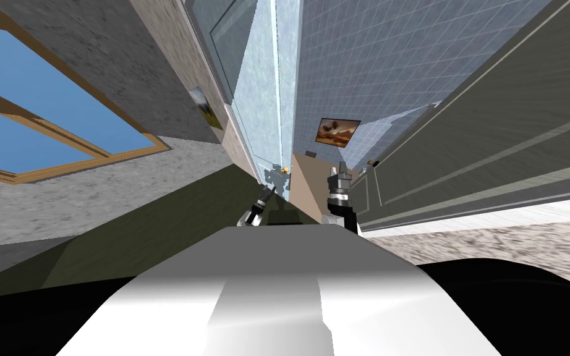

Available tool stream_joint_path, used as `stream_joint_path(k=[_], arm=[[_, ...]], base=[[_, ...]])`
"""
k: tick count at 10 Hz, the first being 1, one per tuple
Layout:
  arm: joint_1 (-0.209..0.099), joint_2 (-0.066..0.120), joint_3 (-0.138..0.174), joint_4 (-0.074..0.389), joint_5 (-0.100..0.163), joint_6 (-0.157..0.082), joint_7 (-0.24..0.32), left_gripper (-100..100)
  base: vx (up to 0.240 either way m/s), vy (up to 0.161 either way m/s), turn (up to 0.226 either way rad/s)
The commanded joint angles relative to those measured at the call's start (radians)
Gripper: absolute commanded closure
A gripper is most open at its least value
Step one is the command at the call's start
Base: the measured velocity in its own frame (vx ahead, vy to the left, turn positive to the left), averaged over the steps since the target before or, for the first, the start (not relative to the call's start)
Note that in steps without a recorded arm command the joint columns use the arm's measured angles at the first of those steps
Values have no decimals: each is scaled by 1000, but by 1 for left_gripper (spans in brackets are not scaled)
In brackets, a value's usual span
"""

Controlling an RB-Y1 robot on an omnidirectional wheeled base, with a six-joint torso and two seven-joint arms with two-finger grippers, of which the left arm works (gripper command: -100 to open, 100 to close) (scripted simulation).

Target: Push the door open

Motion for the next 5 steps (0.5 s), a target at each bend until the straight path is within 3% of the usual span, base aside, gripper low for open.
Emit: stream_joint_path(k=[1, 5], arm=[[-20, 0, -9, 48, -8, -14, -35, -100], [-61, 7, -29, 147, -25, -41, -104, -100]], base=[[97, 32, -34], [100, 18, -28]])
